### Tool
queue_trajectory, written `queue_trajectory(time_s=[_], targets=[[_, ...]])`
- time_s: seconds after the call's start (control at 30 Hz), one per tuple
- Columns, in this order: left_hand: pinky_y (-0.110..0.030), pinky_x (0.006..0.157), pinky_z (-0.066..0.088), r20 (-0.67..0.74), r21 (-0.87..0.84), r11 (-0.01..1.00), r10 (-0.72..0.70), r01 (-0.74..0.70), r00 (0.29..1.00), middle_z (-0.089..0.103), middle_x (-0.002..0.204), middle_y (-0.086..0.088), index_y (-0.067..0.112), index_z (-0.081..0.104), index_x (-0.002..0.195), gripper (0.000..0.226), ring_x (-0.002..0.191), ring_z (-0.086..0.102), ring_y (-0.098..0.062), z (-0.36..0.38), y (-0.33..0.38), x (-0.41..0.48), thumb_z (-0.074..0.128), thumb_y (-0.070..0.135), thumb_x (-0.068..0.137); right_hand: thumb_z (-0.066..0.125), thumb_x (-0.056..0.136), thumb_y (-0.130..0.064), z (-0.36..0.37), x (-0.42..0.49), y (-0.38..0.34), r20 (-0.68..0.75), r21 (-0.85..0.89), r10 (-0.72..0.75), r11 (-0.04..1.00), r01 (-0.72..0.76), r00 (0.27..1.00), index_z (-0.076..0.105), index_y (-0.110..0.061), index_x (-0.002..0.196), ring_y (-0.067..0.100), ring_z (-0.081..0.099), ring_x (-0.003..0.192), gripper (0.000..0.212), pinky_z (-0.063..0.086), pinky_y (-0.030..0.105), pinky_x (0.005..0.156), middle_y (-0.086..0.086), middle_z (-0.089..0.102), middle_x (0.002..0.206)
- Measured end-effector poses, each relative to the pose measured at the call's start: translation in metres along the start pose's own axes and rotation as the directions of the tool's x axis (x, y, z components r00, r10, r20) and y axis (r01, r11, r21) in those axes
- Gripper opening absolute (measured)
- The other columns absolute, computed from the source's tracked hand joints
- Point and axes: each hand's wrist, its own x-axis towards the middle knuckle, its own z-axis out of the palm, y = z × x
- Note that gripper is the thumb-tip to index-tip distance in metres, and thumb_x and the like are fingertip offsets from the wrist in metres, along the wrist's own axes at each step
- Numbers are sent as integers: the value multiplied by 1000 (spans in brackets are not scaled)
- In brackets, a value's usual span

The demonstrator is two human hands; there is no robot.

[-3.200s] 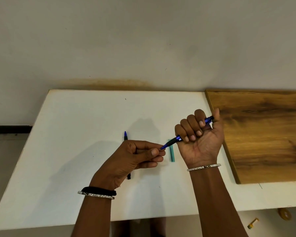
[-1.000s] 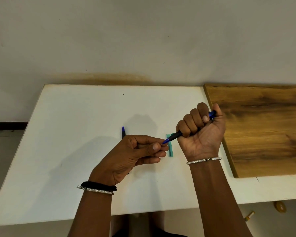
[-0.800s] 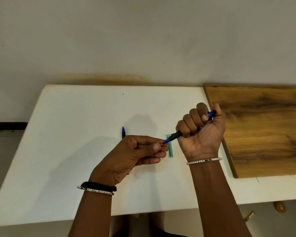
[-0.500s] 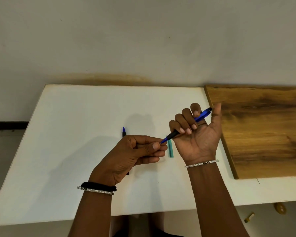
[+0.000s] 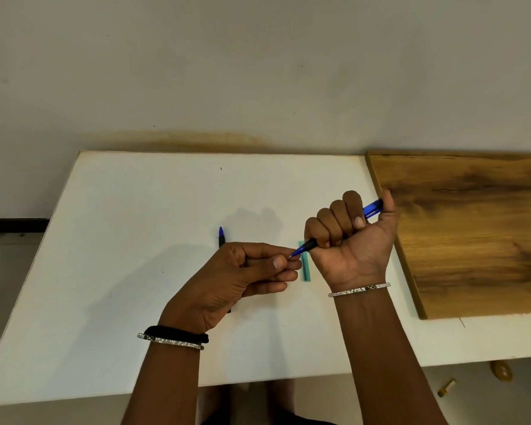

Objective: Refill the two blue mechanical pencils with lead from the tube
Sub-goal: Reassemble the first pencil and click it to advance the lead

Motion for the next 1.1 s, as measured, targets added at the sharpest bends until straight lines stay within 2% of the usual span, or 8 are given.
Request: queue_trajectory(time_s=[0.2,1.1], targets=[[-22,75,57,2,-6,1000,6,-6,1000,75,107,-8,17,75,105,30,98,72,-19,0,1,-1,71,28,78,36,88,-66,2,0,1,33,-7,15,1000,-15,999,35,-16,50,10,12,39,63,15,22,42,-5,15,45],[-22,74,57,-19,3,1000,31,-31,999,76,104,-9,17,76,102,31,94,73,-18,2,0,0,72,31,75,36,90,-65,-3,2,3,35,39,13,999,-14,999,35,-16,51,10,13,39,62,16,23,42,-5,16,46]])
